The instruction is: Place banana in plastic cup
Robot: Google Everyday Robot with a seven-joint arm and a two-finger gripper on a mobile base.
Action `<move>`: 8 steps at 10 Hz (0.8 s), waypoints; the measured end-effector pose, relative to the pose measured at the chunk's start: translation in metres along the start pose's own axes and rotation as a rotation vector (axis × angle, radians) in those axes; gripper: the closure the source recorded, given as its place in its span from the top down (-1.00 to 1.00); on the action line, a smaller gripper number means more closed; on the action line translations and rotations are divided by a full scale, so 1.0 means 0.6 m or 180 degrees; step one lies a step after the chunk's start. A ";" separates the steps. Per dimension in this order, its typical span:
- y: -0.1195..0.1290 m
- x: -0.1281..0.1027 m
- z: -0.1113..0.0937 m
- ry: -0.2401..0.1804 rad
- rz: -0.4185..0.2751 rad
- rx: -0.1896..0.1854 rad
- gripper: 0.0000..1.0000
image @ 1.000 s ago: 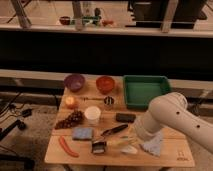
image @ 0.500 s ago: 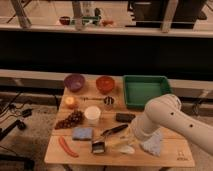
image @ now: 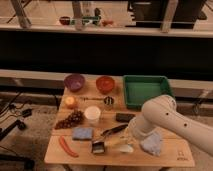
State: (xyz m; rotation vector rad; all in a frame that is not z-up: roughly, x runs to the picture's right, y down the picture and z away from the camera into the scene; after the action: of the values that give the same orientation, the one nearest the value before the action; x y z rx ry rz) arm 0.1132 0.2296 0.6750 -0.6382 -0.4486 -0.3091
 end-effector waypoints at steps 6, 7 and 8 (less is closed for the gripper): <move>-0.025 0.035 0.012 0.0157 0.0095 0.0068 -1.00; -0.028 0.042 0.012 0.0196 0.0110 0.0081 -1.00; -0.029 0.046 0.013 0.0217 0.0123 0.0087 -1.00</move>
State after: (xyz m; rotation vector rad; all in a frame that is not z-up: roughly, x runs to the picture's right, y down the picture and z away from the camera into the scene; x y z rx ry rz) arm 0.1275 0.2175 0.7024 -0.6071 -0.3743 -0.2866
